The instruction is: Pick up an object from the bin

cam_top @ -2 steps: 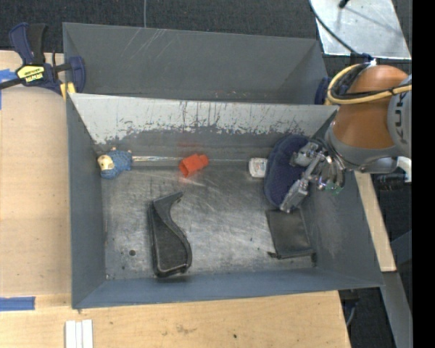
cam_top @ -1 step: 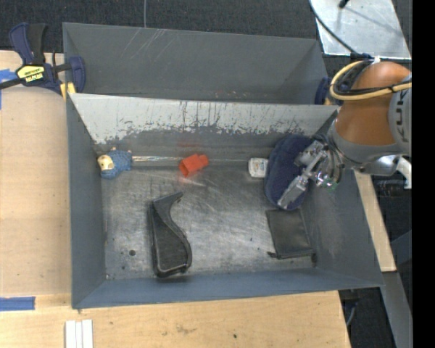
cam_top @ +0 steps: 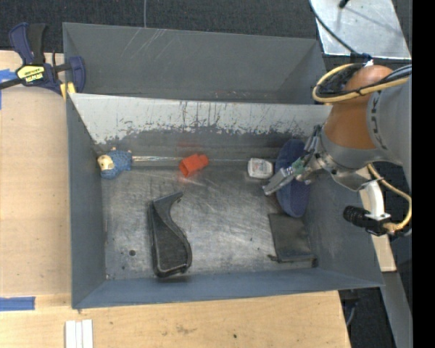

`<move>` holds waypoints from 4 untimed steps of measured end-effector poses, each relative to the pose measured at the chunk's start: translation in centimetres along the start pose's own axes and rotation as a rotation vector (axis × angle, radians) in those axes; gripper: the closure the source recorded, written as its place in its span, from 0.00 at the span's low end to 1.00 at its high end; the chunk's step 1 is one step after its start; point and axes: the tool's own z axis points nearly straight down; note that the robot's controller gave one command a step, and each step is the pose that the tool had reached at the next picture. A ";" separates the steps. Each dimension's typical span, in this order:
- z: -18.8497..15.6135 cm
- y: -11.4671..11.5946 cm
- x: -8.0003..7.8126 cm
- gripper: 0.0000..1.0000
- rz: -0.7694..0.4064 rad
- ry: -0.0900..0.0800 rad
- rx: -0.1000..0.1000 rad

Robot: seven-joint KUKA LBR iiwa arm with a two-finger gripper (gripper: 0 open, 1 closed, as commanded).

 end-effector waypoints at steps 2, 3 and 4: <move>2.5 1.2 1.5 0.00 0.027 -0.005 0.004; 2.4 1.1 1.1 1.00 0.030 -0.011 0.004; -4.3 1.3 0.9 1.00 0.026 -0.006 0.003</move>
Offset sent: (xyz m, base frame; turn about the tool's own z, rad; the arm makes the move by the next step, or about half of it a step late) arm 0.0003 0.0146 -0.0335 0.0396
